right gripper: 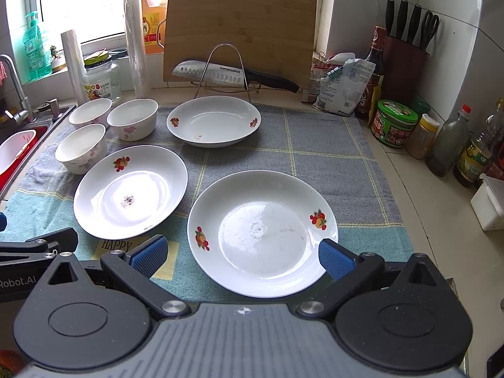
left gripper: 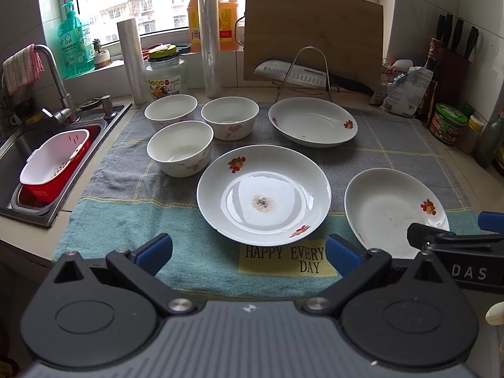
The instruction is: Organize plates and bowls
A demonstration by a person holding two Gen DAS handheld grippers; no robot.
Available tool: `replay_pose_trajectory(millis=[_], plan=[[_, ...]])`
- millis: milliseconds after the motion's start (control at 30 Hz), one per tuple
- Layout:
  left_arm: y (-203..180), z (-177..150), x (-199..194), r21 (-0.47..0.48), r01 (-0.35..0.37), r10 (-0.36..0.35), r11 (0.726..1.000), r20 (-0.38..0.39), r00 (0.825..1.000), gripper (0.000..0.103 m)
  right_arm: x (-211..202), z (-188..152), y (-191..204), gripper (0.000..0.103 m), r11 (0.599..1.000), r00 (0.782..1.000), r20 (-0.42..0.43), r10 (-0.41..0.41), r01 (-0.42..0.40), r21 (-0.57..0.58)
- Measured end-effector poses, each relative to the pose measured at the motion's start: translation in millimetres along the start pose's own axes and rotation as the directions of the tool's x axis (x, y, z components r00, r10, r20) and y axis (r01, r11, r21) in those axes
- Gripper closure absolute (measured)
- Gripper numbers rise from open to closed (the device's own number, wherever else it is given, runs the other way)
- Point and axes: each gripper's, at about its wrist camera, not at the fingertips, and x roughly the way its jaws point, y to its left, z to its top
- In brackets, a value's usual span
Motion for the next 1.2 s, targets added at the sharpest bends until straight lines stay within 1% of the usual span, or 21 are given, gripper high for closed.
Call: replay_pose_trajectory(millis=[1200], plan=[[3.6,2.3,-3.5,0.004,-0.001,0.001,1.0,0.009,1.0,0.001,-5.1,0.0,5.7,0.0,1.0,1.0,0.02,-0.017,0.017,-0.015]])
